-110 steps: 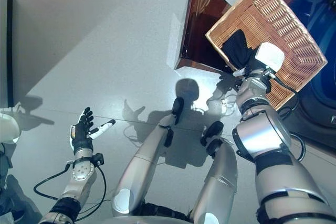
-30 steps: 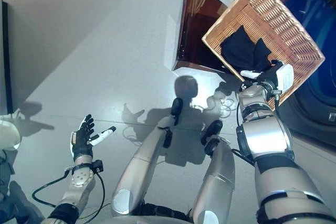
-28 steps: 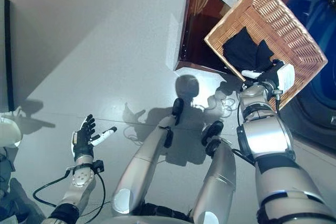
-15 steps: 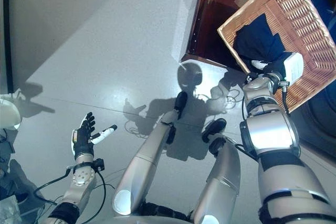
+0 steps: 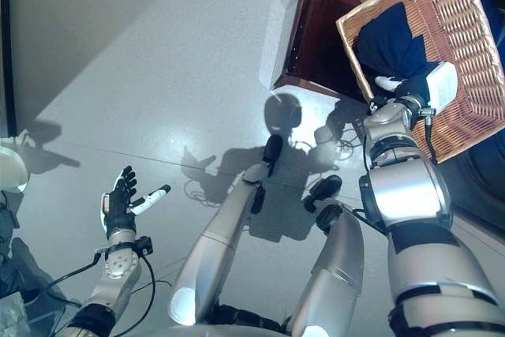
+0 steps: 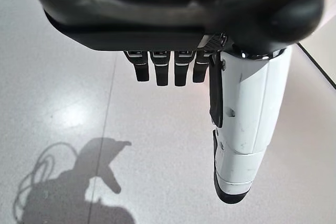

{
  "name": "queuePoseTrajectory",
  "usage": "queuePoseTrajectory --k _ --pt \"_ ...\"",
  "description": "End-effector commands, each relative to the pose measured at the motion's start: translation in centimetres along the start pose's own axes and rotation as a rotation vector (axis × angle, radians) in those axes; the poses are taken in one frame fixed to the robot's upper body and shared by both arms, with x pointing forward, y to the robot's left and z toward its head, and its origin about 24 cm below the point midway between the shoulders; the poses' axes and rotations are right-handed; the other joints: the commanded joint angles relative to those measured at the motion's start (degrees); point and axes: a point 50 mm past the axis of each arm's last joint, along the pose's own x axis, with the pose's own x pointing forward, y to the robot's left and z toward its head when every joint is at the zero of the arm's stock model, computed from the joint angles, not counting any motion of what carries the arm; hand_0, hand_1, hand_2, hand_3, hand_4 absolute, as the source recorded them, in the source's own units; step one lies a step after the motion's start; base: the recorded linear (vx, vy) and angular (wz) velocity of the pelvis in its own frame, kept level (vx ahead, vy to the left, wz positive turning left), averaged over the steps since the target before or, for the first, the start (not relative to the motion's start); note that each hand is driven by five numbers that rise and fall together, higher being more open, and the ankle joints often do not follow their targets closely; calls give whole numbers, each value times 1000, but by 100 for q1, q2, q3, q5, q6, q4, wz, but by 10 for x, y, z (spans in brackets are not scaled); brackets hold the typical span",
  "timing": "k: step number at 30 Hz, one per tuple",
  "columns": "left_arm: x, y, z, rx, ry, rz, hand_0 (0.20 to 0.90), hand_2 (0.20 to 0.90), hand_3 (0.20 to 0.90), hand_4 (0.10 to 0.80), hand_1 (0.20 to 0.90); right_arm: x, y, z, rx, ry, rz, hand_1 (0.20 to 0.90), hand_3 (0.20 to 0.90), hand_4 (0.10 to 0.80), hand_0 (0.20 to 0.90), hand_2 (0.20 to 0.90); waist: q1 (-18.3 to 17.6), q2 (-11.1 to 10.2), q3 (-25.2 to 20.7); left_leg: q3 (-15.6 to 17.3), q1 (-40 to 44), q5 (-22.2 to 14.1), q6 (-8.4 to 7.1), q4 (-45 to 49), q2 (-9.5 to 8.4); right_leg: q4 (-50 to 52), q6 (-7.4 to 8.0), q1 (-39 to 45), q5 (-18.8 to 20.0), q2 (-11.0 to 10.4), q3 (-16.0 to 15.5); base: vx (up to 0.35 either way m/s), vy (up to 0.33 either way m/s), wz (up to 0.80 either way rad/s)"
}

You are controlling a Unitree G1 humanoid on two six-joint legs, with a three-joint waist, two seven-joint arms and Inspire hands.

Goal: Pick up the clothes and place them into the washing machine

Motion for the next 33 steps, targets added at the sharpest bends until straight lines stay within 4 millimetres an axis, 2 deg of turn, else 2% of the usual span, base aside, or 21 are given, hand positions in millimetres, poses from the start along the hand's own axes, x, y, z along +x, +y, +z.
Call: queuePoseTrajectory --k 1,8,10,12,14,15,16,17,18,19,22,24,25,27,28,29,30,33 --pt "-7 41 -11 53 5 111 900 900 900 800 900 14 -27 11 -3 -80 -117 200 200 300 200 200 12 256 -90 243 203 -649 -200 78 -151 -521 159 166 382 16 189 13 7 -5" --pt "-6 41 -19 78 43 105 900 900 900 800 900 11 -20 -17 81 1 -87 200 200 300 200 200 -67 244 -90 307 755 -600 -206 -203 -108 -816 198 707 462 64 208 18 4 -7" --pt "-7 41 -25 91 73 107 900 900 900 800 900 4 -8 -23 181 17 -45 200 200 300 200 200 -146 218 -90 358 1005 -592 -208 -287 -92 -963 217 973 508 106 232 36 -4 -6" --pt "-8 43 -31 106 102 101 900 900 900 800 900 13 -22 -31 264 52 -57 200 200 300 200 200 -195 171 -90 373 1246 -589 -224 -354 -77 -1066 233 1200 535 133 242 46 -16 -14" --pt "-9 43 -33 95 114 95 900 900 900 800 900 7 -14 -46 377 89 -30 200 200 300 200 200 -263 155 -90 403 1496 -579 -233 -459 -51 -1221 253 1456 581 159 242 53 -10 -20" --pt "-10 46 -35 108 126 97 900 900 900 800 900 4 -10 -55 398 105 -22 200 200 300 200 200 -294 136 -90 415 1646 -561 -237 -545 -37 -1308 256 1598 601 181 240 60 1 -16" --pt "-10 44 -37 100 138 102 900 900 900 800 900 -6 3 -58 481 115 7 200 200 300 200 200 -363 117 -91 441 1755 -558 -245 -599 -21 -1407 269 1706 619 198 265 54 6 -10" --pt "-10 45 -40 108 148 99 900 900 900 800 900 -12 9 -69 500 138 29 200 200 300 200 200 -399 83 -92 456 1875 -554 -249 -651 -13 -1483 275 1833 631 221 288 37 3 -6" --pt "-11 46 -40 113 150 98 900 900 900 800 900 -13 9 -72 500 142 31 200 200 300 200 200 -389 80 -92 454 1925 -547 -250 -680 -11 -1515 277 1884 640 228 283 54 -7 -13" --pt "-12 46 -44 106 173 106 900 900 900 800 900 -27 23 -80 573 158 72 200 200 300 200 200 -487 51 -94 500 2138 -538 -259 -782 26 -1634 291 2067 670 262 282 63 -9 -34" --pt "-19 45 -55 111 220 91 900 900 900 800 900 -49 38 -107 683 233 115 200 200 300 200 200 -629 -15 -242 540 2477 -539 -267 -945 68 -1903 317 2408 714 339 322 85 -3 -33" --pt "-22 47 -58 112 235 91 900 900 900 800 900 -54 39 -117 690 257 120 200 200 300 200 200 -647 -28 -295 543 2604 -534 -267 -1010 74 -1994 322 2531 731 358 313 15 11 -18" --pt "-24 47 -61 117 245 87 900 900 900 800 900 -60 42 -121 721 269 127 200 200 300 200 200 -676 -28 -343 620 2638 -375 -234 -1094 111 -2128 267 2579 888 367 240 1 17 -28" --pt "-31 45 -69 113 288 74 900 900 900 800 900 -75 46 -141 841 344 134 200 200 300 200 200 -756 -28 -536 640 2893 -351 -242 -1271 131 -2338 304 2813 939 386 239 46 1 -22" --pt "-31 46 -70 113 289 74 900 900 900 800 900 -75 46 -142 841 345 134 200 200 300 200 200 -756 -27 -536 638 2907 -347 -243 -1280 131 -2349 304 2828 942 388 235 106 -7 -12" --pt "-36 43 -75 109 320 67 900 900 900 800 900 -87 49 -158 944 422 115 200 200 300 200 200 -804 -13 -700 627 3103 -354 -247 -1420 127 -2491 324 2997 944 424 267 117 4 -16" --pt "-38 44 -78 108 333 66 900 900 900 800 900 -90 49 -167 962 450 114 200 200 300 200 200 -808 -1 -787 624 3203 -354 -247 -1485 128 -2562 336 3086 951 432 260 116 4 -15" --pt "-43 43 -83 109 359 57 900 900 900 800 900 -99 50 -178 1059 495 95 200 200 300 200 200 -834 8 -946 630 3391 -369 -257 -1595 136 -2697 360 3259 954 441 260 90 -7 -6"
